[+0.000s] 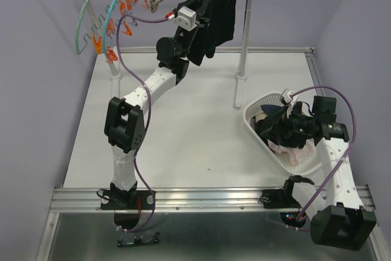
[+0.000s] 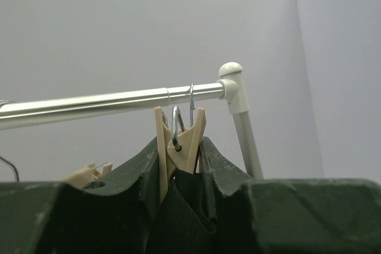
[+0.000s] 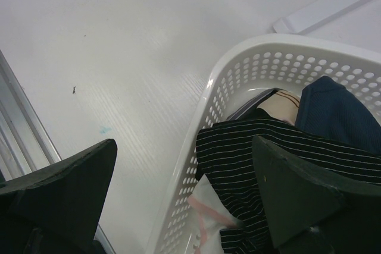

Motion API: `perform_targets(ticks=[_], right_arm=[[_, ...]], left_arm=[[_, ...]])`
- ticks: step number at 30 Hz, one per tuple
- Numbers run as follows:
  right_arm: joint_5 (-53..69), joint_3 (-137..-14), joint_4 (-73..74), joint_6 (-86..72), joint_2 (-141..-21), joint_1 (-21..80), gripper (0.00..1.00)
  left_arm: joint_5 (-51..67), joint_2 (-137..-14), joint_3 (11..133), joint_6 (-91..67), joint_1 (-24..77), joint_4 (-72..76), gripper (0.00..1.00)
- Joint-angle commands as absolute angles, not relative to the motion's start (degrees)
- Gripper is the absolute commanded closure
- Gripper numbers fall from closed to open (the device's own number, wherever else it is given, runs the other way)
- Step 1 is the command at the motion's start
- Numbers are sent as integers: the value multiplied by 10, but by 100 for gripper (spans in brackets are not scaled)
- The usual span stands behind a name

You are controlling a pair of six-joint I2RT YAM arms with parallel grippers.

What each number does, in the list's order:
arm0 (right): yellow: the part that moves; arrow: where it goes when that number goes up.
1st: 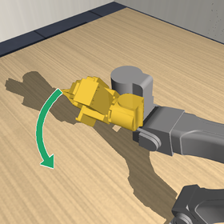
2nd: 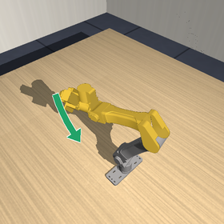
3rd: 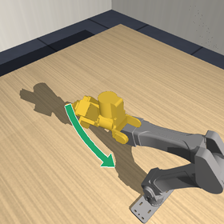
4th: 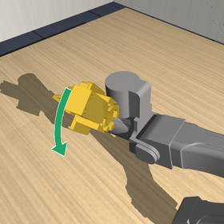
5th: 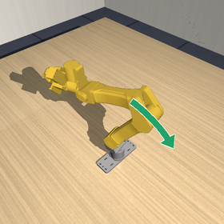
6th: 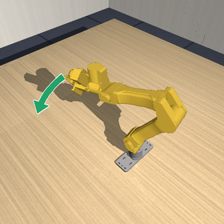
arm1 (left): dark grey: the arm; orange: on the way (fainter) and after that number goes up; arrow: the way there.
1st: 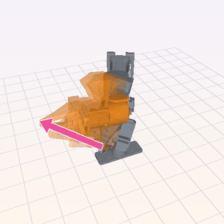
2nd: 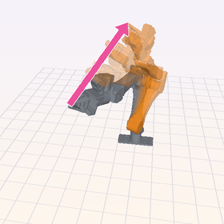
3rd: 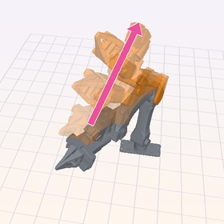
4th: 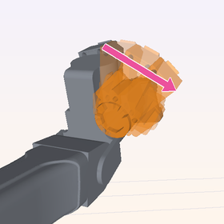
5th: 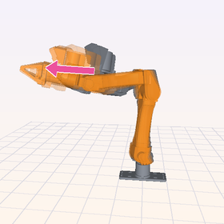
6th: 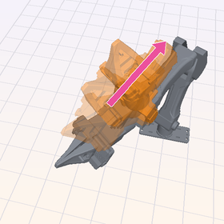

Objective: Remove the underwear clipped to the hanger
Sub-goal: Place the underwear in the bin, then pick up the hanger from the clothesline.

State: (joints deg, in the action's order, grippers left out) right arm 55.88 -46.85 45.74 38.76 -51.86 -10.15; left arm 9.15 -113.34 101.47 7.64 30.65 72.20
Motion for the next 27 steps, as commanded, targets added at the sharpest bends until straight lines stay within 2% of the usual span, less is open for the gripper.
perform_targets(ticks=[1, 16, 20, 24, 27], right_arm=[[560, -461, 439, 388, -517, -105, 0], [558, -461, 439, 388, -517, -105, 0], [558, -461, 439, 388, -519, -105, 0], [558, -461, 439, 388, -521, -105, 0], [557, -461, 439, 388, -521, -105, 0]], left_arm=[[104, -1082, 1052, 98, 307, 823, 100], [81, -1085, 948, 83, 307, 853, 100], [69, -1091, 923, 83, 306, 863, 96], [58, -1100, 914, 79, 307, 871, 85], [53, -1107, 919, 76, 306, 873, 81]])
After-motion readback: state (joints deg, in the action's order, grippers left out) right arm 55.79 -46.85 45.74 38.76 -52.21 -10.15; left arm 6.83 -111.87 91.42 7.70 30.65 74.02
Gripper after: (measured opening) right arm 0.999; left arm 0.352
